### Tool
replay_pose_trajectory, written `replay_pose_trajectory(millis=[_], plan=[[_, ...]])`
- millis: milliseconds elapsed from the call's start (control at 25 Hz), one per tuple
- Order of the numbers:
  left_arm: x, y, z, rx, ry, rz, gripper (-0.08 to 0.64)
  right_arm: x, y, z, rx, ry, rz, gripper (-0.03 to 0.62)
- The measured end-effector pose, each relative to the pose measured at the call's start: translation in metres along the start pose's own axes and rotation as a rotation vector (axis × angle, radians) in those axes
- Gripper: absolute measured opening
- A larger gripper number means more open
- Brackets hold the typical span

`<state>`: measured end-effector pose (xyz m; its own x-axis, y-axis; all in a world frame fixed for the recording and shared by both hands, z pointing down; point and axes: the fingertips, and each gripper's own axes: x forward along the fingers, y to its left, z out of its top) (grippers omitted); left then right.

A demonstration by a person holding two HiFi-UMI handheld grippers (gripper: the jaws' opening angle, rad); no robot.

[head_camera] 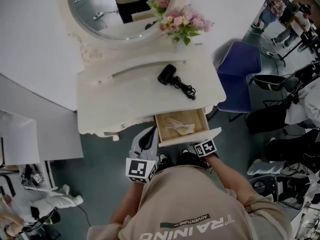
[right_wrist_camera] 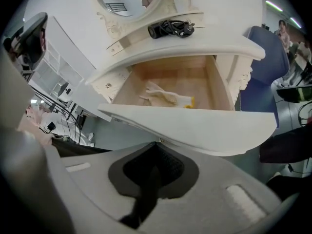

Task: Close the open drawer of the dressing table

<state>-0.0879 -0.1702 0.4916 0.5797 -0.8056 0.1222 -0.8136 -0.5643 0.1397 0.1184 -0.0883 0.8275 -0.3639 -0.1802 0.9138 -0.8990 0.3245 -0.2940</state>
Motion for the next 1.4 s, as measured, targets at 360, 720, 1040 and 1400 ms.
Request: replay_pose_trajectory(millis=[360, 720, 1040, 1400], plan=[[0.001, 0.009, -0.003, 0.007, 0.019, -0.011, 0.017, 0.001, -0.015, 0.006, 0.079, -0.018, -0.022, 0.003], [0.009, 0.010, 0.008, 0.018, 0.016, -0.052, 0.017, 0.000, -0.017, 0.019, 0.094, -0.032, -0.047, 0.003], [0.028, 0.019, 0.006, -0.003, 0.065, -0.023, 0.017, 0.004, -0.021, 0.041, 0.101, -0.029, -0.020, 0.003], [0.061, 0.028, 0.023, -0.002, 0.062, 0.043, 0.017, 0.017, -0.033, 0.064, 0.078, -0.014, 0.036, 0.003]])
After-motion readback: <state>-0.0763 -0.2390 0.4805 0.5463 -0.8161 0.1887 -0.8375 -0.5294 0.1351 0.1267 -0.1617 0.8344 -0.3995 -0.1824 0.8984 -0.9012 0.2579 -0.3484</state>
